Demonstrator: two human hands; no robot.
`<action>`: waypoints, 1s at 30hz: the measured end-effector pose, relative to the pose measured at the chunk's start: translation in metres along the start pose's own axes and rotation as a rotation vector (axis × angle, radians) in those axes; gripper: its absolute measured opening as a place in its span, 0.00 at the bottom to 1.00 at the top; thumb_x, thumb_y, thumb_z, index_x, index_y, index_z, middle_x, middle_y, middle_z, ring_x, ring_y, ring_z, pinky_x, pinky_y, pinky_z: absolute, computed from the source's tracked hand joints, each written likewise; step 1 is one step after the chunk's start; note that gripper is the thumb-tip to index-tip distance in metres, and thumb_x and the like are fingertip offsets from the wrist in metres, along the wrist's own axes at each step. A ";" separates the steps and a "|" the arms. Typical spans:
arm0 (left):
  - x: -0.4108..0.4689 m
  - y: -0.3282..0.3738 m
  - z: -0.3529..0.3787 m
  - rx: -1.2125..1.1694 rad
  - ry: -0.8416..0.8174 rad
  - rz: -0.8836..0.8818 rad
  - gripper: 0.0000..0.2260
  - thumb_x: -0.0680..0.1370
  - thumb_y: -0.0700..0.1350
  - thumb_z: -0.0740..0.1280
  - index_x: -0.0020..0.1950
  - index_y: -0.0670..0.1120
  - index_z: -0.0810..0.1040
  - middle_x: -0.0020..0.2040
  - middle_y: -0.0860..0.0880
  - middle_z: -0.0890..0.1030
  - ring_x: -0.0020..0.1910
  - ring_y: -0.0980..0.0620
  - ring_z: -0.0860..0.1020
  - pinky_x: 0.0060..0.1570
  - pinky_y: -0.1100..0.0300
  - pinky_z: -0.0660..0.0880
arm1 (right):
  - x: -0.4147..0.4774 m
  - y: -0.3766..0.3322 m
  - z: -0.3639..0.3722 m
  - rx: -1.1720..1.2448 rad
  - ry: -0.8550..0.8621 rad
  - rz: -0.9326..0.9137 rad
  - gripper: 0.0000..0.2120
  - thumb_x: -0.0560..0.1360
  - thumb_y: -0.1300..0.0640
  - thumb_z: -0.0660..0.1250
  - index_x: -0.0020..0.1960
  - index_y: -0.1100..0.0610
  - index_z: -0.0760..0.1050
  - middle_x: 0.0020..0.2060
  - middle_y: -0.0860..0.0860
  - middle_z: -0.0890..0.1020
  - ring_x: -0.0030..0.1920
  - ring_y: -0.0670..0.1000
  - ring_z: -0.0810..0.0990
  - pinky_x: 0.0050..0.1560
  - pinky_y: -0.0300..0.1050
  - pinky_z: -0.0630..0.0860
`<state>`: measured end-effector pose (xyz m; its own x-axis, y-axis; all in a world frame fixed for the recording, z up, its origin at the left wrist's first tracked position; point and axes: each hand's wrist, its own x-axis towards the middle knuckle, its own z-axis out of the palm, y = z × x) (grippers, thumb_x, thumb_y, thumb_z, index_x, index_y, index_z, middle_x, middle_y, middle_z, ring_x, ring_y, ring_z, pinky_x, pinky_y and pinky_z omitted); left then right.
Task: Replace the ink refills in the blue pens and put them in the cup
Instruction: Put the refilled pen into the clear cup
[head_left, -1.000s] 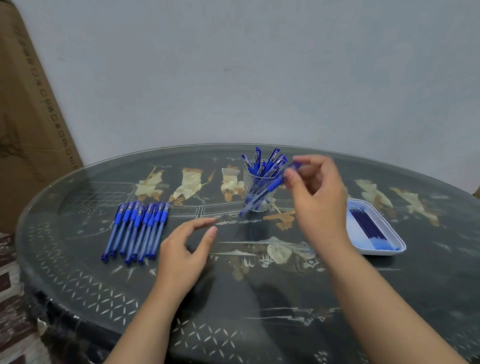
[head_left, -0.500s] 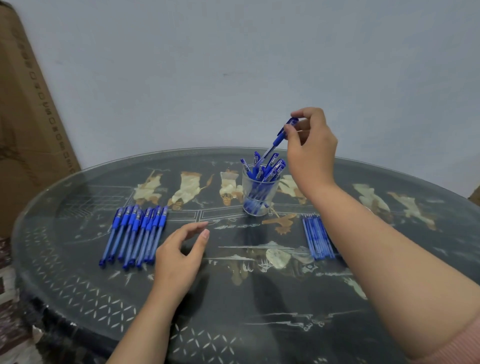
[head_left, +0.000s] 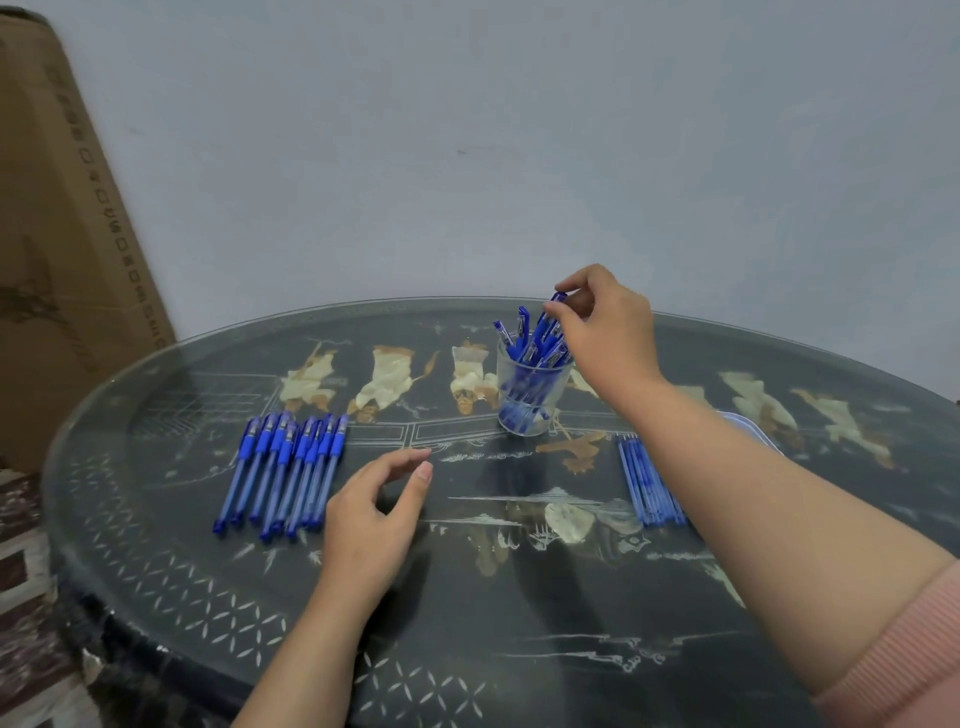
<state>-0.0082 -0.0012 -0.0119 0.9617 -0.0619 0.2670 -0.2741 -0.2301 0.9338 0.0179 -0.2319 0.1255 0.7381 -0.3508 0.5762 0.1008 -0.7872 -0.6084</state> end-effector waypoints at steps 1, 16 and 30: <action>0.000 0.000 0.000 -0.002 0.000 -0.003 0.06 0.77 0.51 0.69 0.52 0.60 0.82 0.52 0.61 0.82 0.56 0.61 0.78 0.59 0.53 0.76 | 0.000 0.001 0.001 -0.018 -0.012 0.001 0.04 0.77 0.57 0.70 0.51 0.55 0.77 0.37 0.45 0.79 0.44 0.51 0.80 0.50 0.50 0.78; 0.000 0.002 -0.001 0.009 -0.008 -0.004 0.06 0.77 0.51 0.69 0.52 0.59 0.82 0.52 0.61 0.82 0.55 0.62 0.78 0.59 0.54 0.76 | -0.001 0.003 0.024 -0.368 -0.252 -0.071 0.08 0.80 0.49 0.64 0.54 0.49 0.79 0.48 0.45 0.85 0.56 0.53 0.77 0.60 0.48 0.64; -0.006 0.017 -0.033 -0.018 0.170 0.106 0.07 0.77 0.45 0.69 0.52 0.55 0.82 0.51 0.60 0.83 0.55 0.62 0.78 0.59 0.61 0.72 | -0.084 -0.018 0.032 -0.194 0.030 -0.376 0.06 0.75 0.56 0.68 0.50 0.53 0.80 0.43 0.49 0.79 0.49 0.53 0.74 0.52 0.47 0.69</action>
<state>-0.0188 0.0272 0.0106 0.9134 0.0801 0.3991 -0.3753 -0.2139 0.9019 -0.0250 -0.1720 0.0706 0.6540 -0.0329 0.7558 0.2303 -0.9430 -0.2403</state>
